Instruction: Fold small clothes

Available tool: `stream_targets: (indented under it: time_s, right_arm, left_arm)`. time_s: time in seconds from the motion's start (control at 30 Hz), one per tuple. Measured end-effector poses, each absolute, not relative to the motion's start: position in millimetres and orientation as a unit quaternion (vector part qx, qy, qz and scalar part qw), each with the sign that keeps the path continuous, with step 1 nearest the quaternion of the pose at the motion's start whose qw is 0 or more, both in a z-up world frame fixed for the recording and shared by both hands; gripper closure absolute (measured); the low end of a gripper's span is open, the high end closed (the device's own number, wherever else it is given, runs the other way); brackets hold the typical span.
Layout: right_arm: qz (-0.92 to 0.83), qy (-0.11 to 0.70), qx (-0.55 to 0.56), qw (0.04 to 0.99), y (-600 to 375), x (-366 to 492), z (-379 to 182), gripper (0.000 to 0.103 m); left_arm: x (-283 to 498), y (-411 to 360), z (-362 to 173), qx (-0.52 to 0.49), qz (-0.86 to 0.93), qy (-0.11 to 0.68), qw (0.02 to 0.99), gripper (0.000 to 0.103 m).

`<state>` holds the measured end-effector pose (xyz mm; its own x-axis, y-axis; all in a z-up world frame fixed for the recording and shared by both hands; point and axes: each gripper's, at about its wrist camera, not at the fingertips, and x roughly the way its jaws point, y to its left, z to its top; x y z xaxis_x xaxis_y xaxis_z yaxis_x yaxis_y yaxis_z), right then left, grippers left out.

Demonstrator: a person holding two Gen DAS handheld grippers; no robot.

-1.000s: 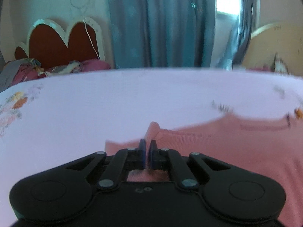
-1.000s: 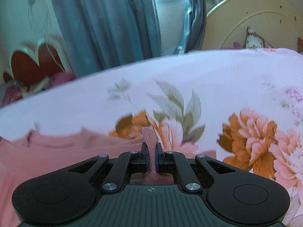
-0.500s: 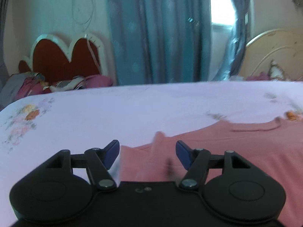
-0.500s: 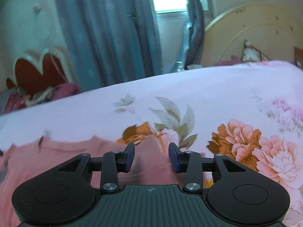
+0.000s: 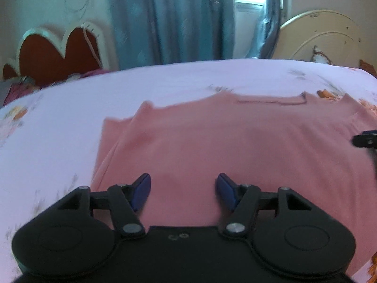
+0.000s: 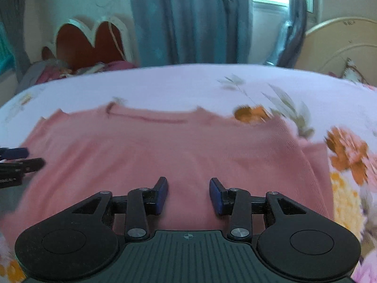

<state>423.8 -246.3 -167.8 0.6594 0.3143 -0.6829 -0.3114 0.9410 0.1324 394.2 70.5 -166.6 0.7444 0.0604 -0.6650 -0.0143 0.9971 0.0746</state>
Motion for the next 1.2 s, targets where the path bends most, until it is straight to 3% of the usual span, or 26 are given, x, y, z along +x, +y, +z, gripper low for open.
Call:
stream_targets:
  time_s: [0.23, 0.33, 0.57, 0.97, 1.2]
  right_arm:
    - [0.114, 0.370, 0.010, 0.922, -284, 414, -173, 0.063]
    - [0.110, 0.361, -0.007, 0.926, -294, 406, -174, 0.074]
    - [0.115, 0.361, 0.025, 0.925, -297, 377, -154, 0.073]
    - [0.098, 0.379, -0.046, 0.919, -276, 335, -169, 0.073]
    - [0.055, 0.378, -0.030, 0.924, -296, 320, -176, 0.073]
  left_arm:
    - [380, 90, -167, 0.013, 0.045, 0.359, 0.932, 0.037]
    - [375, 95, -164, 0.006, 0.052, 0.365, 0.930, 0.037]
    - [367, 87, -148, 0.009, 0.073, 0.372, 0.925, 0.042]
    - [345, 79, -156, 0.011, 0.052, 0.390, 0.919, 0.037]
    - [339, 86, -161, 0.019, 0.037, 0.385, 0.922, 0.036]
